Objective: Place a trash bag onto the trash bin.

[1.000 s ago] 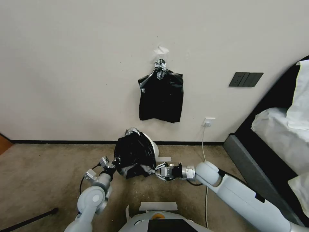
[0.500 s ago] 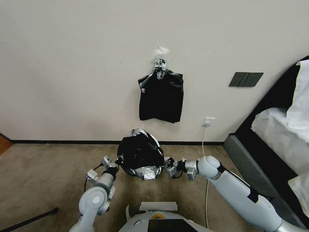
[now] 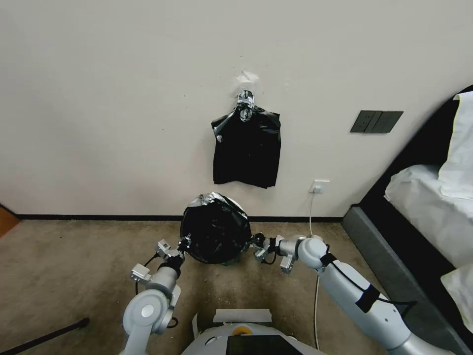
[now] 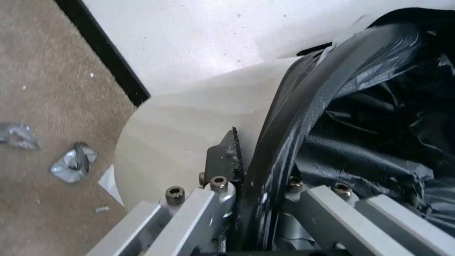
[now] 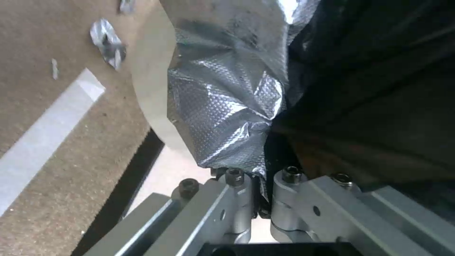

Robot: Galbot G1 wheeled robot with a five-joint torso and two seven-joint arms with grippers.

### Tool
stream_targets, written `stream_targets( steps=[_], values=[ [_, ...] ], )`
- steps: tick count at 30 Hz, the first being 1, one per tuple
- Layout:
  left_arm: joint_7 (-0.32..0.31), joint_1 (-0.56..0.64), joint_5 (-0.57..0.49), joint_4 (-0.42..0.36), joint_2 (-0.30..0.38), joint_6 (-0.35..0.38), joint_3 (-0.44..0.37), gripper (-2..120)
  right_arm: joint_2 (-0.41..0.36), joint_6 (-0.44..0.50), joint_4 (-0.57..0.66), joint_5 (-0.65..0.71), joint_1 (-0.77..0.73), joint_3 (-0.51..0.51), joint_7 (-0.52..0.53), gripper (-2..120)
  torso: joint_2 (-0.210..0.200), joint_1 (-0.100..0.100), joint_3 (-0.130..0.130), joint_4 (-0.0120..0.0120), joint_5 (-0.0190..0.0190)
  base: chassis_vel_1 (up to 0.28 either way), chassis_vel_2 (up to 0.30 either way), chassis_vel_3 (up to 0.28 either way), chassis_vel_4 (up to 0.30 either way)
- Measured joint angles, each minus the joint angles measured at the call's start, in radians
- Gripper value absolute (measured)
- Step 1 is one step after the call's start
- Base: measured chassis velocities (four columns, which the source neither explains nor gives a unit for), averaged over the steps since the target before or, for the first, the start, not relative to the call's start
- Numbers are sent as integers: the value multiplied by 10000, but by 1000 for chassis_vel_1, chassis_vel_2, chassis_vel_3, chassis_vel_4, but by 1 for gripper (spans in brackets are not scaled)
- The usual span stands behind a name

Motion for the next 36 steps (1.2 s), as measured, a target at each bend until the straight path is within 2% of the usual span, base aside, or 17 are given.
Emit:
stream_targets(
  steps=[5,7,8,10,12,16,17,20,21,23,24,25,27,28,29,31,36],
  values=[
    [3,131,-57,-70,-4,116,-38,3,-46,-322,-349,359,-17,105,52,2,0,-1,-1,-2,-5,0,0,0,0],
    [2,138,-56,-36,38,118,-110,3,-134,-368,-344,815,-100,50,-27,10,0,1,1,-1,4,0,0,0,0],
    [2,138,-56,-36,38,118,-110,3,-134,-368,-344,815,-100,50,-27,10,0,1,1,-1,4,0,0,0,0],
    [0,66,-32,85,122,111,-187,3,-197,-386,-179,1303,-206,41,-266,21,0,0,0,0,-7,0,0,0,0],
    [-2,51,-25,109,151,106,-195,3,-197,-386,-129,1395,-237,32,-308,24,0,0,0,-1,-2,0,0,0,0],
    [-3,24,59,140,149,92,-166,3,-151,-415,-105,1673,-277,42,-371,41,0,0,0,0,0,0,0,0,0],
    [-3,24,59,140,149,92,-166,3,-151,-415,-105,1673,-277,42,-371,41,0,0,0,0,0,0,0,0,0],
    [3,-30,447,306,150,71,-93,2,-152,-558,-126,2276,-310,11,-437,55,-1,0,0,2,-2,0,0,0,0],
    [3,-30,447,306,150,71,-93,2,-152,-558,-126,2276,-310,11,-437,55,-1,0,0,2,-2,0,0,0,0],
    [33,-90,616,454,239,23,-88,1,-191,-888,-69,3015,-437,-17,-376,64,-1,0,1,1,-1,0,0,0,0],
    [63,-164,686,556,330,-2,-113,1,-253,-1270,46,3918,-624,-19,-325,70,0,0,0,0,-3,0,0,0,0],
    [63,-164,686,556,330,-2,-113,1,-253,-1270,46,3918,-624,-19,-325,70,0,0,0,0,-3,0,0,0,0],
    [69,-245,739,646,440,-10,-179,1,-355,-1585,180,5250,-873,-18,-387,78,-1,0,0,-1,-1,0,0,0,0],
    [69,-313,808,732,523,-22,-232,1,-426,-1681,295,6230,-1046,-5,-504,86,0,0,0,-3,-2,0,0,0,0],
    [69,-313,808,732,523,-22,-232,1,-426,-1681,295,6230,-1046,-5,-504,86,0,0,0,-3,-2,0,0,0,0],
    [63,-440,885,884,672,-53,-306,1,-537,-1645,474,7444,-1397,121,-854,95,0,0,0,0,-1,0,0,0,0],
    [33,-580,903,1013,769,-74,-343,1,-551,-1249,500,7879,-1678,422,-1335,100,0,0,0,0,-2,0,0,0,0]
  ],
)
